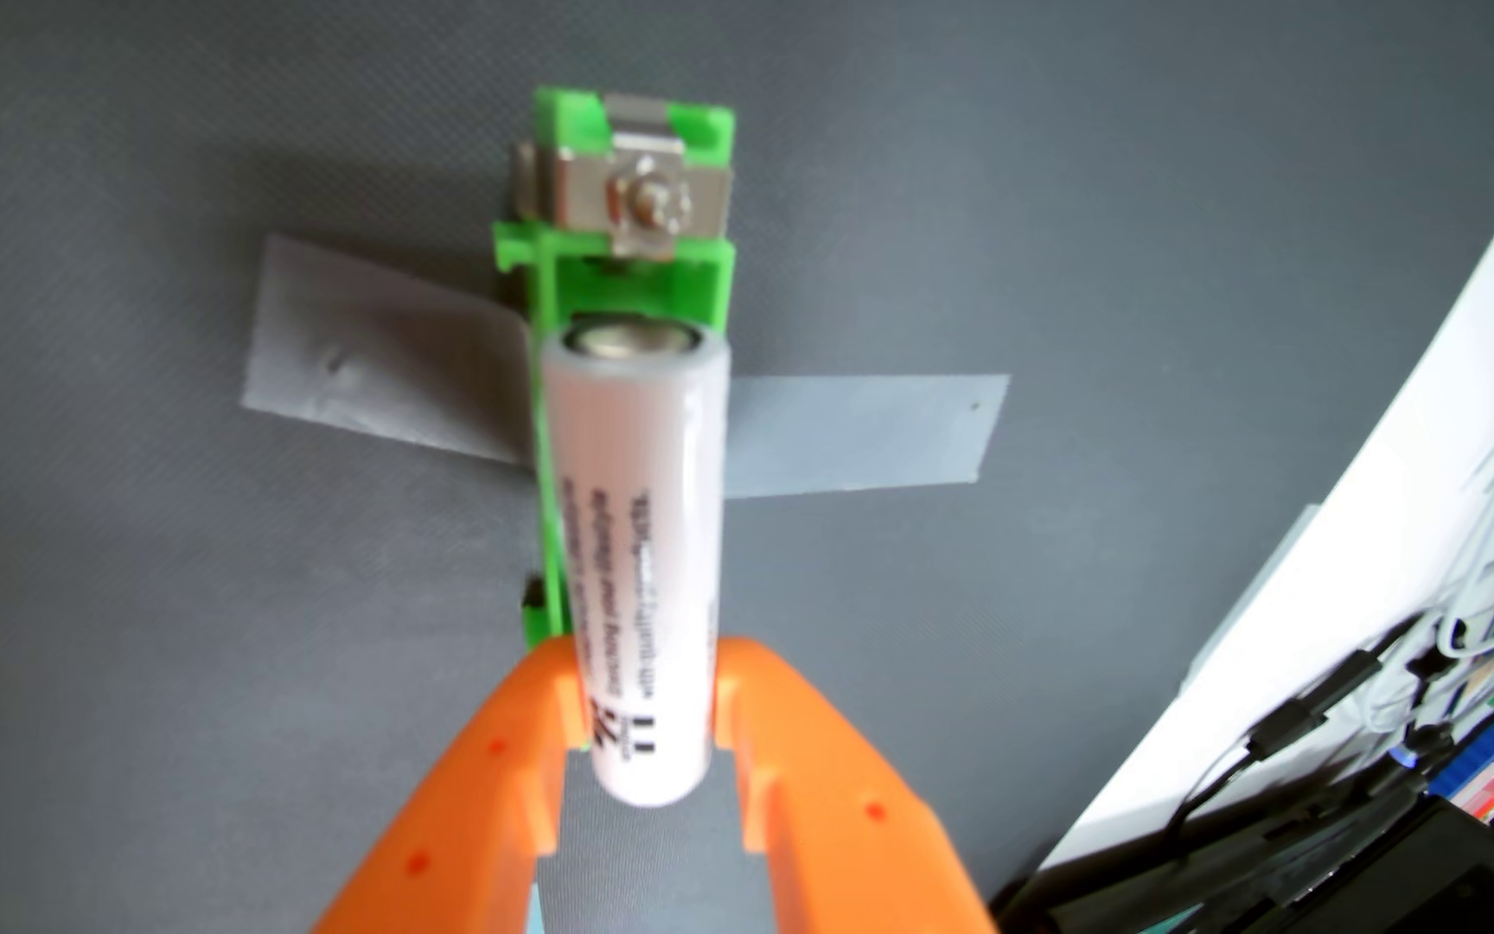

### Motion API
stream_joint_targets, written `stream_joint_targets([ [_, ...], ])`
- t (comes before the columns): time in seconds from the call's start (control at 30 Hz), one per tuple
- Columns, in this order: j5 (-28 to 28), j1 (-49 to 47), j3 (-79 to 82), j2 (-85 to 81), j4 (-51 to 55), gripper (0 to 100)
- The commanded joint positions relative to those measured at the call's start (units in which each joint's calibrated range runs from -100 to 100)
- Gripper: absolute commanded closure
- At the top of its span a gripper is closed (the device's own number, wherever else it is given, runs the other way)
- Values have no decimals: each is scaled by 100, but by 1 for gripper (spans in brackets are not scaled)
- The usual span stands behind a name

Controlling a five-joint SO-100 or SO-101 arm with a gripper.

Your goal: Insert Battery

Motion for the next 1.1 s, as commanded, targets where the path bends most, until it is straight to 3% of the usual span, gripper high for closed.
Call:
stream_joint_targets([
  [0.0, -19, 52, -19, -84, -41, 99],
  [1.07, -14, 52, 368, -84, -643, 99],
])
